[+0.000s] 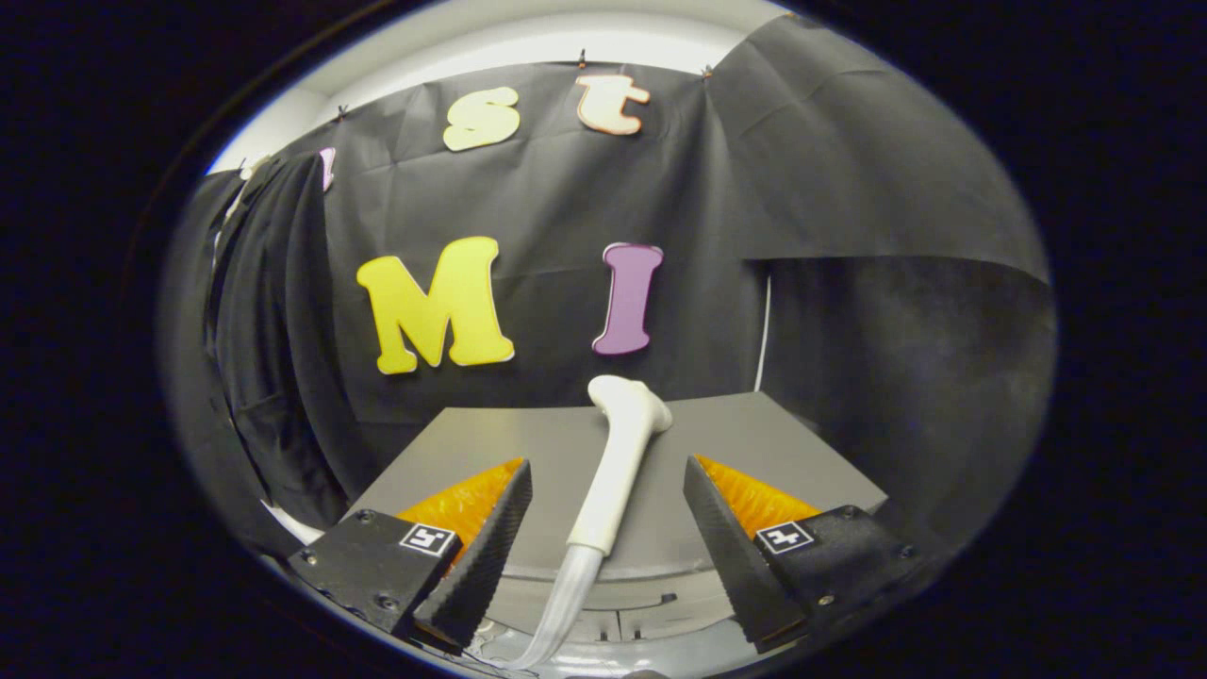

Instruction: Iron the clothes twice with a garment steamer, once on the left side and once on the right side.

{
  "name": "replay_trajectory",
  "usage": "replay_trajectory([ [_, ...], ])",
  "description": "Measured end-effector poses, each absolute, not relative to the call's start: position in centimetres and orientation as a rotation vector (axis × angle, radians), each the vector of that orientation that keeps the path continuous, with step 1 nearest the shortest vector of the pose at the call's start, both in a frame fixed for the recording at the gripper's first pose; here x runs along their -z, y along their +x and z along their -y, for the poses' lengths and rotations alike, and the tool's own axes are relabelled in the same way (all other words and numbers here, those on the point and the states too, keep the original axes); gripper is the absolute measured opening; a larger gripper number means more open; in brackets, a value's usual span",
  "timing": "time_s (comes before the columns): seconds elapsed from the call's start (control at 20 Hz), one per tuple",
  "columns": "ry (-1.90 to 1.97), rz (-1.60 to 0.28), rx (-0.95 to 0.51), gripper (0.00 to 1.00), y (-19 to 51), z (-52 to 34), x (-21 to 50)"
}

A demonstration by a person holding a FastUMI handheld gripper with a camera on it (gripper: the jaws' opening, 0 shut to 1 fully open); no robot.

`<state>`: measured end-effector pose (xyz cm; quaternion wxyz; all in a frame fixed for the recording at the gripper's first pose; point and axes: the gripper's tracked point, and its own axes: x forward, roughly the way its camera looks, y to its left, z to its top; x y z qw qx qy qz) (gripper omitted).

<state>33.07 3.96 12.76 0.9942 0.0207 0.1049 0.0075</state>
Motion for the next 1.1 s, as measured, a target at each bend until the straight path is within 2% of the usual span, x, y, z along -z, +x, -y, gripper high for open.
replay_trajectory([
  [0.2, 0.052, -0.333, -0.033, 1.00, 38.1, -4.2, -9.4],
  [0.4, 0.067, -0.439, -0.034, 0.97, 40.3, -4.0, -6.9],
  [0.55, 0.056, -0.483, -0.052, 0.88, 40.5, -4.6, -5.5],
  [0.7, 0.040, -0.503, -0.029, 0.82, 40.7, -3.9, -5.4],
  [0.85, 0.081, -0.509, -0.013, 0.58, 41.0, -3.3, -5.4],
  [1.1, 0.170, -0.507, -0.032, 0.49, 40.9, -3.5, -5.9],
])
